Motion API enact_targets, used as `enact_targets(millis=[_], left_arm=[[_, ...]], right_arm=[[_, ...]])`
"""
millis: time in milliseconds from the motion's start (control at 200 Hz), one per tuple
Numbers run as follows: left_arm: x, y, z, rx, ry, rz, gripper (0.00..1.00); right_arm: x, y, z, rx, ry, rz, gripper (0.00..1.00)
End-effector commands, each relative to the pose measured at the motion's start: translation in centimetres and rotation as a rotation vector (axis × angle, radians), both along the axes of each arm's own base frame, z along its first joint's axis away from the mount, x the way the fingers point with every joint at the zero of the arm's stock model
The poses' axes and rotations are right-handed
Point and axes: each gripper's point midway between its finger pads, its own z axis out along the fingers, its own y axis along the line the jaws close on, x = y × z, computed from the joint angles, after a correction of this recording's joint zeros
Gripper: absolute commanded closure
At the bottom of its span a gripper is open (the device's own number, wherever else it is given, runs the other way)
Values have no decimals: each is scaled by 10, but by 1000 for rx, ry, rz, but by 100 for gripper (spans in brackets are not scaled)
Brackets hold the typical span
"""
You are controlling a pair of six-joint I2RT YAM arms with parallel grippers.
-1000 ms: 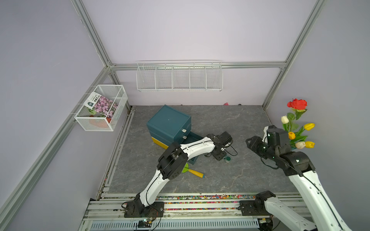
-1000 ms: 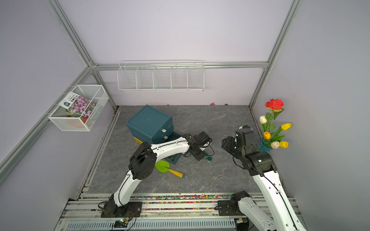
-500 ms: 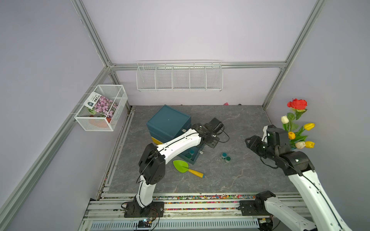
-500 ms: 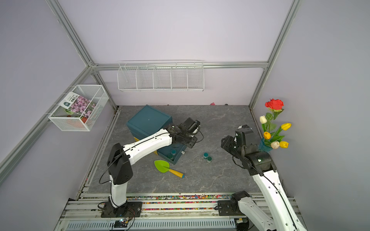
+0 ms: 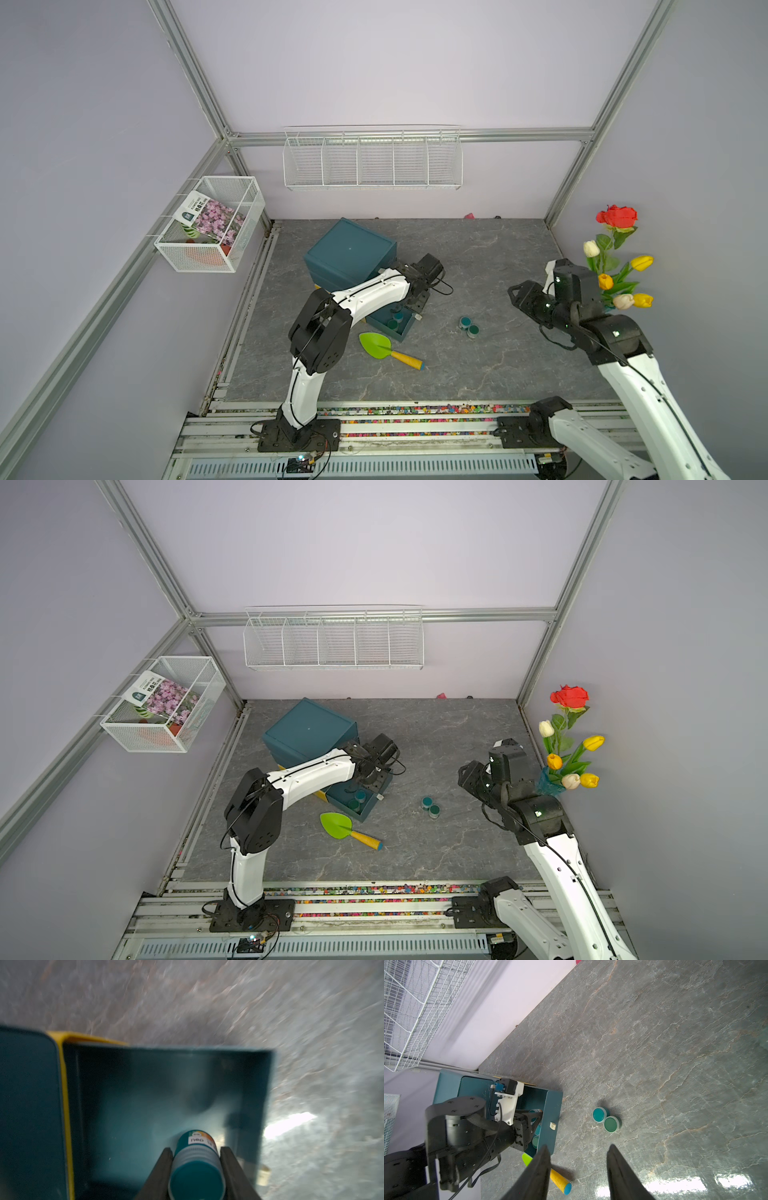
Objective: Put the paint cans in the drawer according to color
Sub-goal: Place the paint can in the drawer, then pick up the paint can at the center of the board.
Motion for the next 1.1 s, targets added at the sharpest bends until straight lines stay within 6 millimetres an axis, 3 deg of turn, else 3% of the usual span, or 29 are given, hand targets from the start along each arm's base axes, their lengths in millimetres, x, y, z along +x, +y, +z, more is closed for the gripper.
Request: enact_targets(millis=[0,290,430,570,685,770,865,1095], left_arm=[[1,2,-7,-2,1,23,73],[-14,3,-22,-27,91,54,68],[-16,6,-22,-10,111,74,50],[-6,5,-2,-18,51,92,40],[7,-3,40,-63,-64,101,39],[6,-21,71,-108,-132,61,37],[-8,-54,86,-173,-123,-31,35],[-60,-135,62,-260,44,-251,30]], right_arm=[[0,-1,-4,4,-1,-6,53],[3,1,-5,12,1,-3,53],[2,1,-6,12,3,-1,53],[2,1,-5,13,1,-3,53],[1,0,-4,9,-2,-5,53],[1,-1,-3,4,-6,-7,53],[1,-3,-1,-3,-10,-9,53],[1,-4,1,-7,-12,-11,53]])
